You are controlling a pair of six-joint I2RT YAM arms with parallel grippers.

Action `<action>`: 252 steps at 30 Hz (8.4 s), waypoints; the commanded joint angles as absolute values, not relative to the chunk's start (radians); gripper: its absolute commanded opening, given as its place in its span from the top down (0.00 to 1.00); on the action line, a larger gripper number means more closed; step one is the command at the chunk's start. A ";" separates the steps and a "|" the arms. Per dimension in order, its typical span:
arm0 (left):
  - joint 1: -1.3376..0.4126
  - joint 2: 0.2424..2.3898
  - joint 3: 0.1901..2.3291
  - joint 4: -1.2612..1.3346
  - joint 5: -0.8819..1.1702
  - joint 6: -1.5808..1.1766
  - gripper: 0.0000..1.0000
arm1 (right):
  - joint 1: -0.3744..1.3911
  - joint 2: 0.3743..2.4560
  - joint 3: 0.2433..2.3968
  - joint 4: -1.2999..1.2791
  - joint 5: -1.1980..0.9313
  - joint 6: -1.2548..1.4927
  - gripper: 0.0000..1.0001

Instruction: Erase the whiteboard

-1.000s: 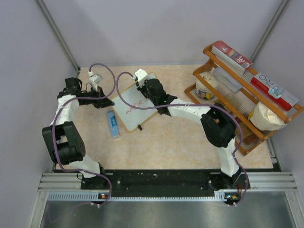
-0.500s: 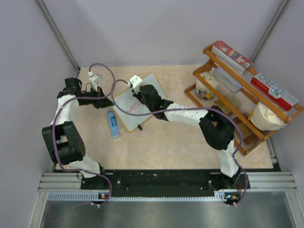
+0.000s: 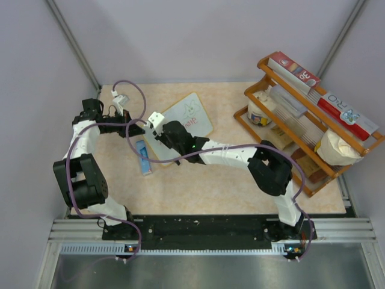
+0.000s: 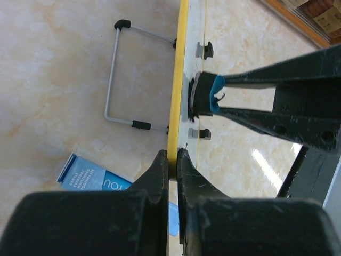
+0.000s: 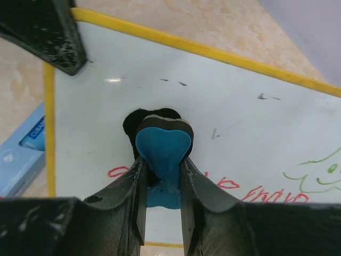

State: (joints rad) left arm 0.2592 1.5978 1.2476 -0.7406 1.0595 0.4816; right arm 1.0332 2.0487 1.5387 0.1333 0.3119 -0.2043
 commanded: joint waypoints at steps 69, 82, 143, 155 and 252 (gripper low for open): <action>0.233 1.628 1.276 -0.865 1.011 0.634 1.00 | 0.699 2.019 1.420 0.285 0.258 -0.192 1.00; 0.232 1.632 1.276 -0.859 1.011 0.623 1.00 | 0.834 1.976 1.428 0.218 0.169 -0.172 1.00; 0.229 1.628 1.261 -0.850 0.977 0.630 1.00 | 0.819 1.987 1.631 0.075 0.107 -0.190 1.00; 0.229 1.623 1.259 -0.862 0.971 0.644 1.00 | 0.733 2.039 1.681 0.112 0.163 -0.221 1.00; 0.224 1.577 1.218 -0.848 0.962 0.632 1.00 | 1.057 2.016 1.493 0.083 0.132 -0.124 1.00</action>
